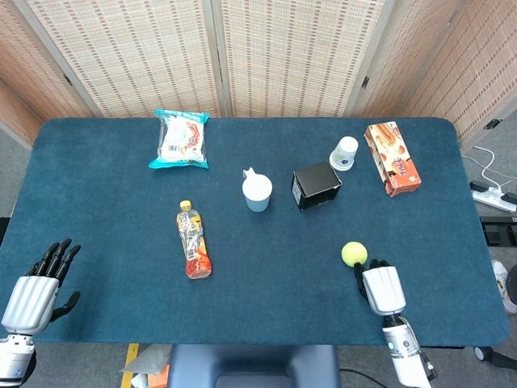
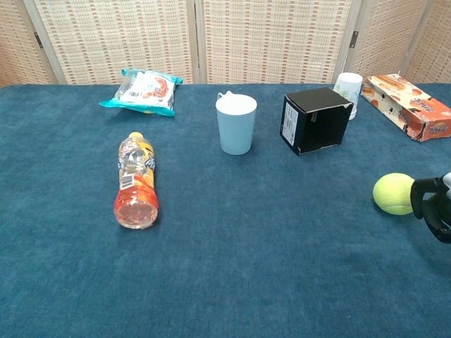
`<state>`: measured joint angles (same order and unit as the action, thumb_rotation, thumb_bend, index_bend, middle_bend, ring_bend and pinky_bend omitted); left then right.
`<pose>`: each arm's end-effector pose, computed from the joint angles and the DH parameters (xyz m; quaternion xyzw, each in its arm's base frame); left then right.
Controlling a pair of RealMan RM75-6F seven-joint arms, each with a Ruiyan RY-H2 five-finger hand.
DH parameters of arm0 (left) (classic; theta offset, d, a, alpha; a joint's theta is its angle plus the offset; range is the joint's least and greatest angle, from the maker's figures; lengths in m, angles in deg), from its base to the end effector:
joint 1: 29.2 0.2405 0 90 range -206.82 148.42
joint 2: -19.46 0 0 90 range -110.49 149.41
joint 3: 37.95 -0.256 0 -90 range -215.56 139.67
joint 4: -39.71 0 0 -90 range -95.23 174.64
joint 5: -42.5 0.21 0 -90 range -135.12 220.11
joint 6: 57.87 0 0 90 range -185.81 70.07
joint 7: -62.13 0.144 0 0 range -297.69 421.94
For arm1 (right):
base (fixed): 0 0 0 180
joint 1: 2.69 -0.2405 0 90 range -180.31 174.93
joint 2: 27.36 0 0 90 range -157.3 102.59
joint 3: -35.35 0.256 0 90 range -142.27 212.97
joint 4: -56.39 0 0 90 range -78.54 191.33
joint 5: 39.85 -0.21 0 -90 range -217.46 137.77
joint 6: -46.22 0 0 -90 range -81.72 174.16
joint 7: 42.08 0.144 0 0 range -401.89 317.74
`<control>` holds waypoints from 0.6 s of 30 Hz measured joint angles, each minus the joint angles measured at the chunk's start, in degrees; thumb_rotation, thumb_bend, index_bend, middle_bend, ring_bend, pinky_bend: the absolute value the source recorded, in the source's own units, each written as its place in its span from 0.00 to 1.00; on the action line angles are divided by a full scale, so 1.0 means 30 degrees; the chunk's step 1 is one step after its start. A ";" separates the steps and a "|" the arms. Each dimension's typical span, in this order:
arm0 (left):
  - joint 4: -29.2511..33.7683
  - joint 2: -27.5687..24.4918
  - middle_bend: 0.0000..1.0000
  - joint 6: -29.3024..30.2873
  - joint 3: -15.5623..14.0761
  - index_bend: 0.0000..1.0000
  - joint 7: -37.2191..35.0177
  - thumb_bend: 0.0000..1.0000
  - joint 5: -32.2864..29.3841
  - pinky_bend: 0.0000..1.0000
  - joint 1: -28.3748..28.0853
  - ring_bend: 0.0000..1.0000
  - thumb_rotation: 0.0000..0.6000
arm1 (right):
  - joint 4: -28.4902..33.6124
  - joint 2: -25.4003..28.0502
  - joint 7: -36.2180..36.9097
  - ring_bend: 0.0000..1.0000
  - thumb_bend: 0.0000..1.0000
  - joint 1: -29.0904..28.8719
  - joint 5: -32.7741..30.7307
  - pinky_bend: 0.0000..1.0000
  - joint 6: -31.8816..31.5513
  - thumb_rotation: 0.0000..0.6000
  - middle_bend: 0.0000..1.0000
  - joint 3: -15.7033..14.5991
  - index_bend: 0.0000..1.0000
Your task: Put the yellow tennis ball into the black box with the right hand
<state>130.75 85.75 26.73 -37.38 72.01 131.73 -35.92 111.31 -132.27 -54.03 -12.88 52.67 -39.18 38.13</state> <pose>-0.3025 0.1822 0.1392 -0.6547 -0.3281 -0.3484 0.5851 -0.2877 -0.2064 -0.0286 0.6611 -0.2912 0.3869 0.5731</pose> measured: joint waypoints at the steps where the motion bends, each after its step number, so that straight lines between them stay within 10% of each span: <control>1: 0.0000 0.0001 0.14 -0.0008 0.0001 0.11 0.0009 0.33 -0.0006 0.32 -0.0002 0.07 1.00 | -0.0100 -0.0050 0.0077 0.57 0.68 -0.0033 -0.0019 0.65 0.0038 1.00 0.88 0.0006 0.77; 18: 0.0025 0.0041 0.14 -0.0108 0.0008 0.11 0.0200 0.33 -0.0091 0.32 -0.0034 0.07 1.00 | -0.4116 -0.1831 0.3067 0.57 0.68 -0.1550 -0.0666 0.65 0.1419 1.00 0.88 0.0507 0.77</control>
<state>130.83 85.87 26.41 -37.35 72.61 131.46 -36.02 98.96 -137.76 -44.83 -17.53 50.67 -34.92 39.65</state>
